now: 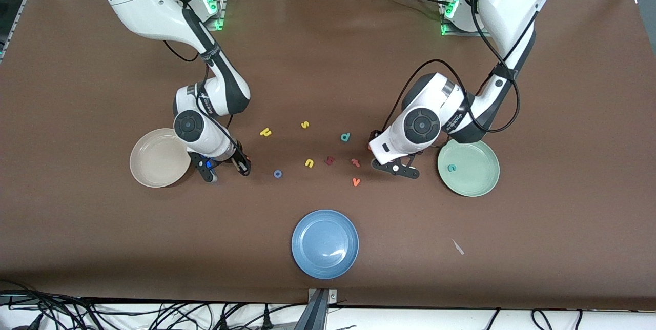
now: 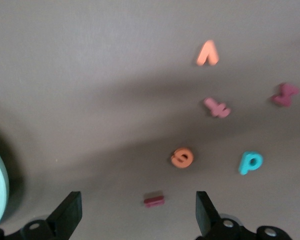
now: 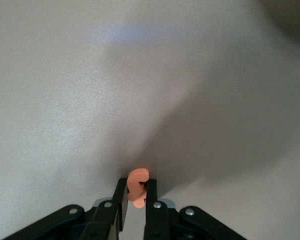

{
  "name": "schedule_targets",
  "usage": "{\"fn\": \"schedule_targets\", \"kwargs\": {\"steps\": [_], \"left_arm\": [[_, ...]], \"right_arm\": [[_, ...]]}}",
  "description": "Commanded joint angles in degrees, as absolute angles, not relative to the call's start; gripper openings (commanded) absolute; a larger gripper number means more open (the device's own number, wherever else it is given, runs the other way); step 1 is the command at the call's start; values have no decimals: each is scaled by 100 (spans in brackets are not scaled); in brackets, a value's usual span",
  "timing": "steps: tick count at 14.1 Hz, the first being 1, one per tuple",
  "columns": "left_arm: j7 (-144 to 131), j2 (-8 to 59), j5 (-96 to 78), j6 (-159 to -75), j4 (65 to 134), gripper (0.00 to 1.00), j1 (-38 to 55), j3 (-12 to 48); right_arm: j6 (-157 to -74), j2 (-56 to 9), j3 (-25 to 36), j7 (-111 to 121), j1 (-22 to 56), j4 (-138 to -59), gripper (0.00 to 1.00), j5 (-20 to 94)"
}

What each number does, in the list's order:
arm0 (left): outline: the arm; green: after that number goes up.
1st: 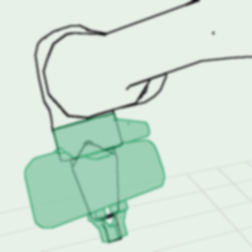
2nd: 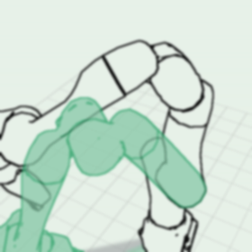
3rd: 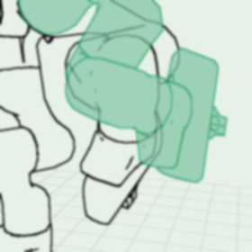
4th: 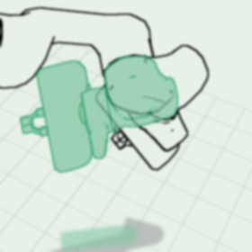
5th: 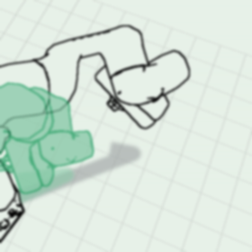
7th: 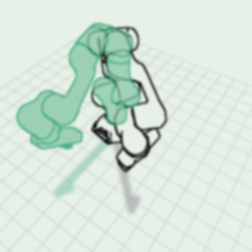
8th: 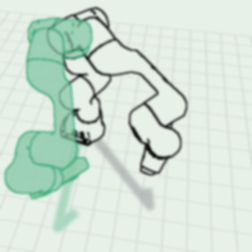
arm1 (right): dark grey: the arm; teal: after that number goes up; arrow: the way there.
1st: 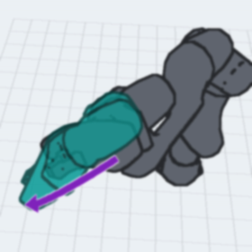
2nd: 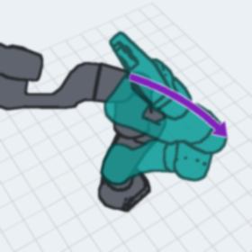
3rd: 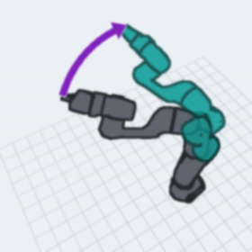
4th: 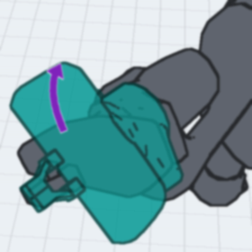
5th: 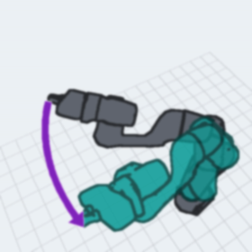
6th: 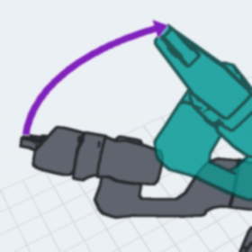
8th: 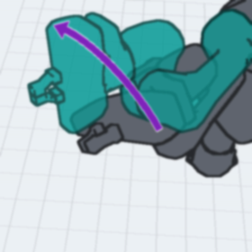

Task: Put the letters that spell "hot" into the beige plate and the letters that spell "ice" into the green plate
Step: 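Place the f on the beige plate while the left gripper reaches the e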

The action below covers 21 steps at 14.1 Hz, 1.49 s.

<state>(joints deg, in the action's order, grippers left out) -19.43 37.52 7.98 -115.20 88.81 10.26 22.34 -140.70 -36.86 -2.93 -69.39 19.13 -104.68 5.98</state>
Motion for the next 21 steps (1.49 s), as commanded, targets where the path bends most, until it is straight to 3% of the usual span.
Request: {"fn": "schedule_targets", "kwargs": {"steps": [1,3,5,8,12,17,18,19,21], "left_arm": [[-1951,3717,984,-11698,8903,100,1194,2259],[-2021,3875,976,-11733,8921,100,1344,2241],[-2057,3920,976,-11856,8956,100,1345,2250],[-2065,3981,976,-11909,8974,100,1415,2250],[-2302,4104,984,-12532,9184,99,1555,2241],[-2469,4140,1573,-12937,9633,94,1591,2171],[-2505,4157,1582,-13042,9659,85,1617,2171],[-2505,4157,1617,-13182,9755,79,1600,2171],[-2496,4157,1626,-13359,9879,64,1530,2162]], "right_arm": [[-12796,-3727,-255,-6612,1881,-9689,0,546],[-11755,-3351,51,-5403,1846,-9580,0,518],[-11662,-2877,263,-4269,1846,-10051,0,484],[-12389,-2252,597,-2958,1846,-11088,0,352],[-14269,-1969,1264,-840,1846,-12505,0,360],[-14449,-2039,1573,227,1811,-12604,2,404],[-14388,-2048,1573,107,1811,-12586,95,526],[-14257,-2048,1573,-138,1811,-12560,100,780],[-14142,-2004,1503,-770,1846,-12533,100,1194]]}}
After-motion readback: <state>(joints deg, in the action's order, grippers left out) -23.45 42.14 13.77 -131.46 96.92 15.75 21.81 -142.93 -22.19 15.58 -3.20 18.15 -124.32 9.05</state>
